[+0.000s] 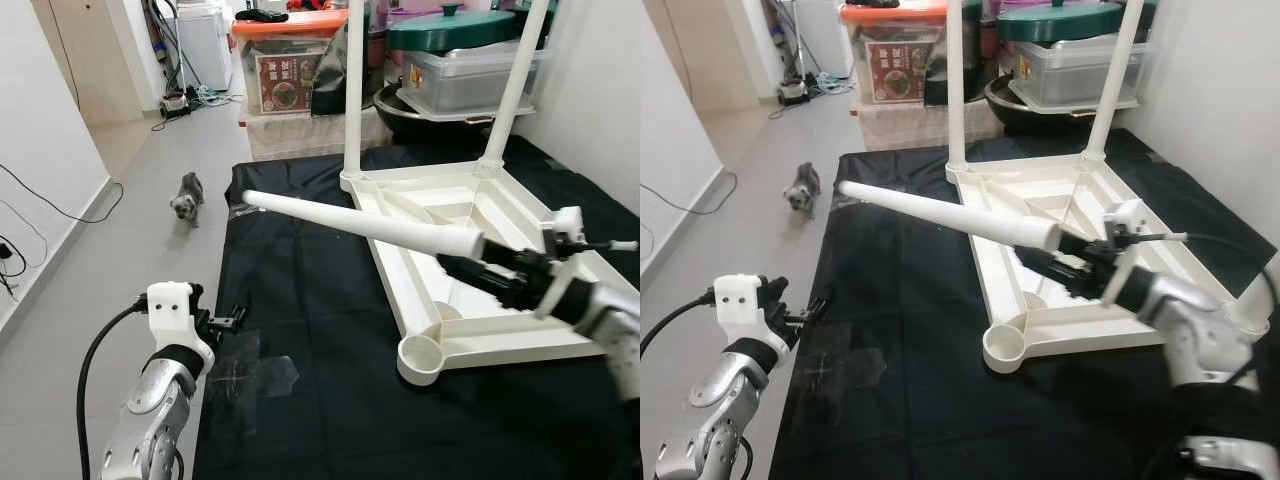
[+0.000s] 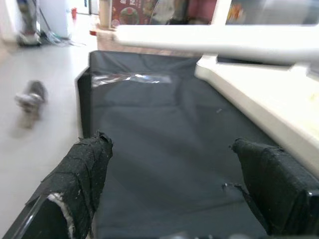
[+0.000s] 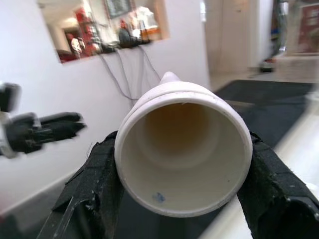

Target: Building children table

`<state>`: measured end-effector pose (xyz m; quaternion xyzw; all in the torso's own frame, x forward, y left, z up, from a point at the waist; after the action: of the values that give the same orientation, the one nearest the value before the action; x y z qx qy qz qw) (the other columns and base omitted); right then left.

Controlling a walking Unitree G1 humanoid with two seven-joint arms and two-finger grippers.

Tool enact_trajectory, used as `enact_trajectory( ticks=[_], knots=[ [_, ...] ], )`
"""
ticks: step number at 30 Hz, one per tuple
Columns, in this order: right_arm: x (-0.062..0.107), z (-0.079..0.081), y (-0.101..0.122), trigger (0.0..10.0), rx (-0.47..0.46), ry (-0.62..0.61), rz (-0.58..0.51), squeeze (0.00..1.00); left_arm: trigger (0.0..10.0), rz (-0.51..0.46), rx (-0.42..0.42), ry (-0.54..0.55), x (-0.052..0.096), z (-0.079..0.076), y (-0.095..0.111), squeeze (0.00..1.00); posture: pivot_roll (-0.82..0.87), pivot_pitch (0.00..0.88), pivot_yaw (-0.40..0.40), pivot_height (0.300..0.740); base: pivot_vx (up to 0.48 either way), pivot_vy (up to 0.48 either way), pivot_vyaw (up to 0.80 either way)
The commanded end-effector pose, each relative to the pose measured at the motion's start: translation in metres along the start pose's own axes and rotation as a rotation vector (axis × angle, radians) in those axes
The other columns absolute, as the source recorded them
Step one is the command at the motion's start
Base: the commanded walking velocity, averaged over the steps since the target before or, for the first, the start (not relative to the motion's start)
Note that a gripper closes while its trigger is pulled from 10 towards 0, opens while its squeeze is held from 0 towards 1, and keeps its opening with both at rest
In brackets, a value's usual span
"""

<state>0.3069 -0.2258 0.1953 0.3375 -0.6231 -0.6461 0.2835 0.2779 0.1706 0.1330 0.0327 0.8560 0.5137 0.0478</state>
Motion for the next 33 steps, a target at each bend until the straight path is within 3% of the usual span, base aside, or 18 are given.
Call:
enact_trajectory(
  ticks=[1, 4, 5, 6, 7, 8, 10, 16, 23, 33],
  knots=[
    [-0.011, 0.014, -0.007, 0.0, -0.065, 0.068, -0.023, 0.0, 10.0, -0.006, 0.066, 0.003, 0.0, 0.002, 0.003, 0.0, -0.03, 0.0, 0.011, 0.74, 0.0, 0.0, 0.0],
    [-0.016, 0.022, -0.013, 0.0, -0.101, 0.093, -0.033, 0.0, 10.0, -0.015, 0.106, 0.0, 0.0, 0.001, 0.006, 0.0, -0.03, 0.0, 0.011, 0.74, 0.0, 0.0, 0.0],
    [-0.021, 0.031, -0.024, 0.0, -0.173, 0.119, -0.046, 0.0, 10.0, -0.058, 0.246, -0.023, -0.001, 0.0, 0.014, 0.0, -0.02, 0.0, 0.006, 0.74, 0.0, 0.0, 0.0],
    [-0.021, 0.031, -0.024, 0.0, -0.173, 0.119, -0.046, 0.0, 10.0, -0.058, 0.246, -0.023, -0.001, 0.0, 0.014, 0.0, -0.02, 0.0, 0.006, 0.74, 0.0, 0.0, 0.0],
    [-0.026, 0.037, -0.031, 0.0, -0.238, 0.134, -0.065, 0.0, 10.0, -0.105, 0.396, -0.065, -0.002, -0.004, 0.023, 0.0, -0.02, 0.0, 0.007, 0.74, 0.0, 0.0, 0.0],
    [-0.026, 0.037, -0.031, 0.0, -0.238, 0.134, -0.065, 0.0, 10.0, -0.105, 0.396, -0.065, -0.002, -0.004, 0.023, 0.0, -0.02, 0.0, 0.007, 0.74, 0.0, 0.0, 0.0],
    [-0.033, 0.047, -0.04, 0.0, -0.331, 0.148, -0.094, 0.0, 10.0, -0.17, 0.611, -0.162, -0.002, -0.013, 0.037, 0.0, -0.02, 0.0, 0.009, 0.74, 0.0, 0.0, 0.0],
    [-0.039, 0.057, -0.043, 0.0, -0.396, 0.158, -0.116, 0.0, 10.0, -0.175, 0.738, -0.235, -0.003, -0.02, 0.04, 0.0, -0.02, 0.0, 0.01, 0.74, 0.0, 0.0, 0.0],
    [-0.039, 0.061, -0.038, 0.0, -0.431, 0.169, -0.141, 0.0, 10.0, -0.148, 0.82, -0.194, -0.007, -0.011, 0.036, 0.0, -0.03, 0.0, 0.013, 0.74, 0.0, 0.0, 0.0],
    [-0.045, 0.059, -0.033, 0.0, -0.466, 0.138, -0.186, 0.0, 10.0, -0.138, 0.863, -0.222, -0.003, -0.011, 0.038, 0.0, -0.03, 0.0, 0.008, 0.74, 0.0, 0.0, 0.0]
  ],
)
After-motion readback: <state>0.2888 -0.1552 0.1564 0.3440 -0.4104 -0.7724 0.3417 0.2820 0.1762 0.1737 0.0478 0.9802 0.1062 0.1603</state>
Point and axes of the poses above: a point about 5 cm out from each wrist's last joint towards the gripper, its own x axis pointing back from the gripper into the wrist, its own y axis along the axis of the wrist's last joint, z = x × y, the point moved 1 cm from there along -x, pointing out of the wrist towards the gripper, and after that the axes turned 11 degrees about x, right-handed, at the moved point
